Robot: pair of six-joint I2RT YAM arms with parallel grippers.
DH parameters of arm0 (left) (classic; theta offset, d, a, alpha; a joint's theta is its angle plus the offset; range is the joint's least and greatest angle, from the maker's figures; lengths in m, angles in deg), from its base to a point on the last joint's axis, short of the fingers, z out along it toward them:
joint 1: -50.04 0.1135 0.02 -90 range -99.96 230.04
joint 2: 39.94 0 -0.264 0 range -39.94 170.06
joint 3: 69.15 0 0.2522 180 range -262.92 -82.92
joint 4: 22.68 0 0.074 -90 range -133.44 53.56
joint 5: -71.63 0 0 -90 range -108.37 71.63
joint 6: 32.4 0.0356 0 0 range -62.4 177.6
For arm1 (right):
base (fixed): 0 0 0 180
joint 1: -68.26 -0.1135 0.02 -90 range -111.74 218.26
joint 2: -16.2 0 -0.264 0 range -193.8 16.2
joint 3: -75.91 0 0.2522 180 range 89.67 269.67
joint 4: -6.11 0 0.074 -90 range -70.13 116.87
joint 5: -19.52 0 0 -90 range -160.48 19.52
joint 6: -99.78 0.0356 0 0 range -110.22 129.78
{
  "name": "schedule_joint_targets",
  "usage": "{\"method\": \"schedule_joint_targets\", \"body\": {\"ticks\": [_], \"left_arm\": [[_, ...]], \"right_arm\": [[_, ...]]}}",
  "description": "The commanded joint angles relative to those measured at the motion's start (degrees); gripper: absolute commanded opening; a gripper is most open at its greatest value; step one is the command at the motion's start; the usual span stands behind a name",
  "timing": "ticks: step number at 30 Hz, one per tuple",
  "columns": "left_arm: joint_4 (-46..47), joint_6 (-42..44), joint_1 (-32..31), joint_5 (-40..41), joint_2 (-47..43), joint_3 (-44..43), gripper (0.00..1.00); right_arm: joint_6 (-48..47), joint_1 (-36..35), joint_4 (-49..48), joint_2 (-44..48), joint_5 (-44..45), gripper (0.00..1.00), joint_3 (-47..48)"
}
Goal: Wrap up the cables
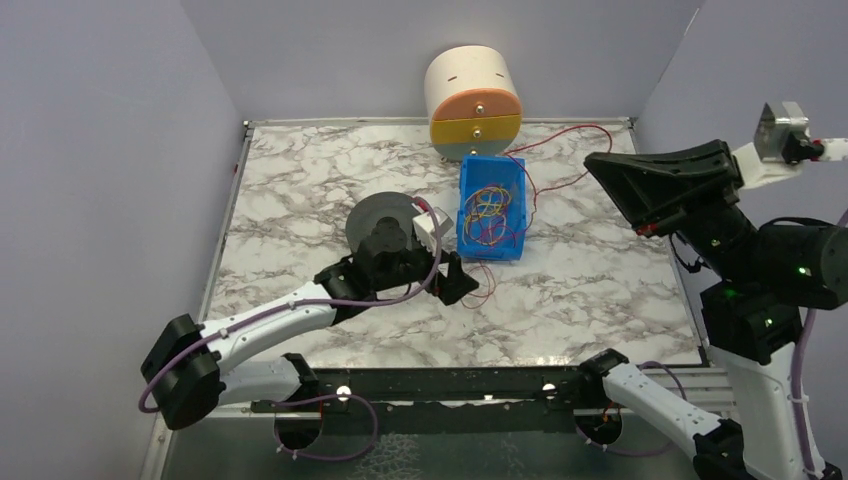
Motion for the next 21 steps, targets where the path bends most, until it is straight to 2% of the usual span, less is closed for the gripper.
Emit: {"method": "schedule_joint_targets", "body": {"ticks": [1, 7, 15, 21], "left_arm": [[13.01, 3.45, -4.19, 11.13, 4.67, 1.86, 0.99], [22.75, 8.32, -6.55, 12.95, 12.37, 1.26, 0.99], [38.07, 13.13, -9.02, 4.04, 20.6, 1.45, 0.99], [40.92, 12.07, -10.21, -2.97, 25.09, 0.19, 0.99]], "right_arm": [[2.31, 0.07, 1.17, 2.64, -0.82, 0.01, 3.95], [3.29, 0.1, 3.49, 4.2, -1.17, 0.01, 9.73], [3.91, 0.02, 5.8, 4.3, -1.01, 0.01, 13.29], [2.86, 0.1, 7.7, 3.38, 0.43, 0.01, 15.81]]}}
